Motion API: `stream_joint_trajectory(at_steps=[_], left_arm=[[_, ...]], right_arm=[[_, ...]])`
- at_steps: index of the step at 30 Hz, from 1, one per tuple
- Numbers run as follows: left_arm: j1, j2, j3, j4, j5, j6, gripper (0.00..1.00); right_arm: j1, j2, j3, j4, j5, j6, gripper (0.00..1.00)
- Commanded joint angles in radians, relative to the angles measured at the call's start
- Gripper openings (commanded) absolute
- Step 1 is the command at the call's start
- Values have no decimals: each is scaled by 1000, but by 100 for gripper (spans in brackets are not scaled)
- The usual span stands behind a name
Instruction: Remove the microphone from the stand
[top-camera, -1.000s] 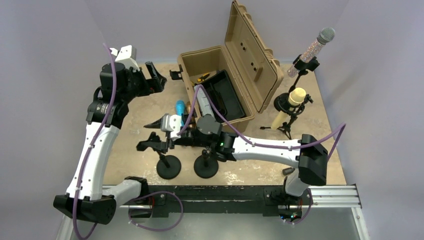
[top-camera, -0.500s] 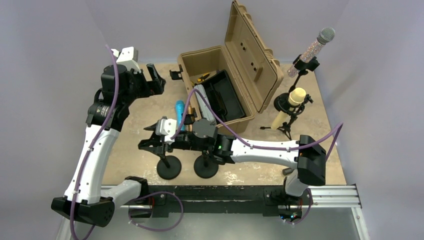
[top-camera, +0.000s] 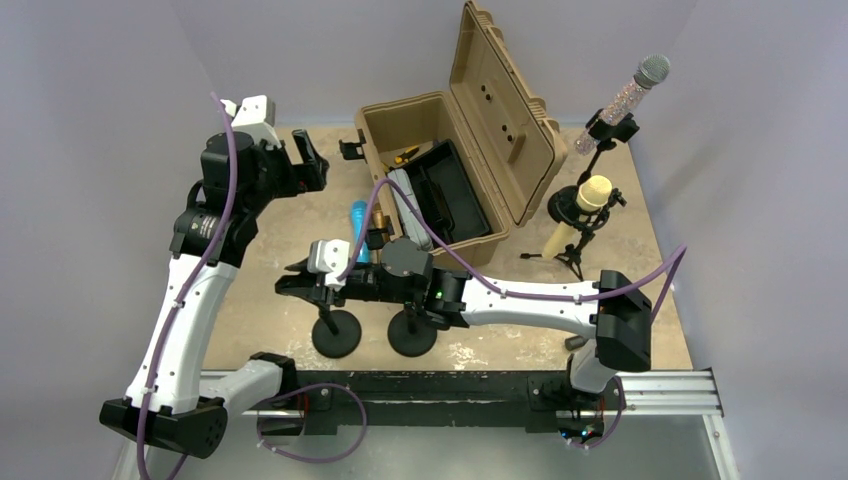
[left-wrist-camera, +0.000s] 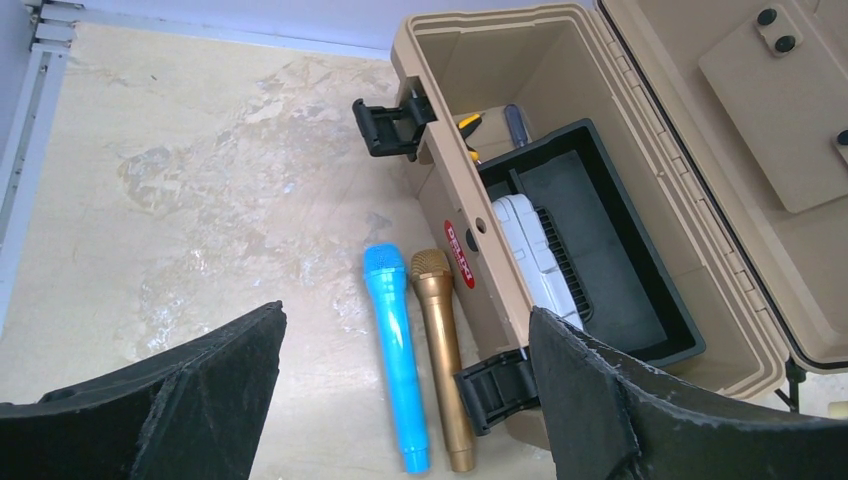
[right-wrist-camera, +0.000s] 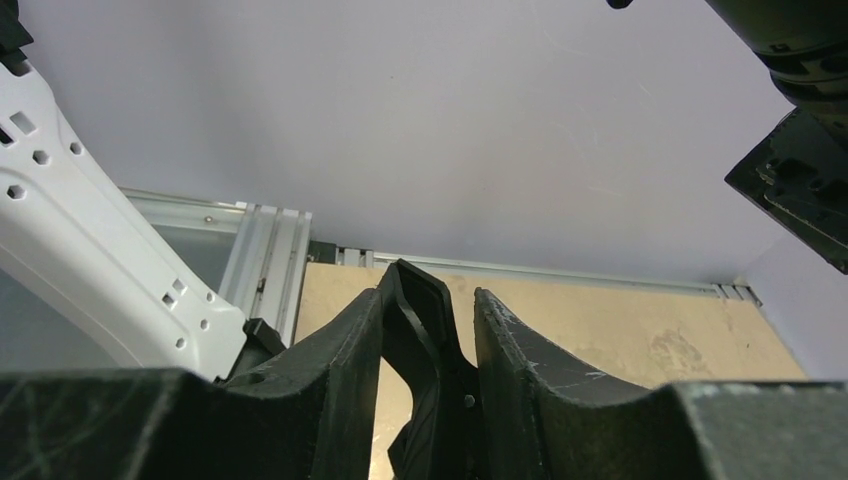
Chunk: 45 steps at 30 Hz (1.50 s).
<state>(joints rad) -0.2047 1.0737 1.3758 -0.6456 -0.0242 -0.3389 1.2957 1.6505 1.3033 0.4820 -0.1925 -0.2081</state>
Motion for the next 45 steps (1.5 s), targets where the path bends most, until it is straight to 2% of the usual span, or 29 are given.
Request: stream_joint_trajectory(at_steps=[1,16,29,38,45], left_arm=[[-6,-16,16,23,-19,24,88],[-6,-19,4,33,-40,30,89],[-6,-22,-3,41,-42,32,89],[-7,-27,-11,48,-50,35,89],[-7,-29,-12,49,-48,37,89]], right_arm=[[1,12,3,-55,20,-31,33],[14,93,-68,-155,-1,-57,32],[17,78,-189,-120,-15,-2,32],[19,164,-132,-107,28,-20,35],[18,154,-140,-124,20,-27,37]])
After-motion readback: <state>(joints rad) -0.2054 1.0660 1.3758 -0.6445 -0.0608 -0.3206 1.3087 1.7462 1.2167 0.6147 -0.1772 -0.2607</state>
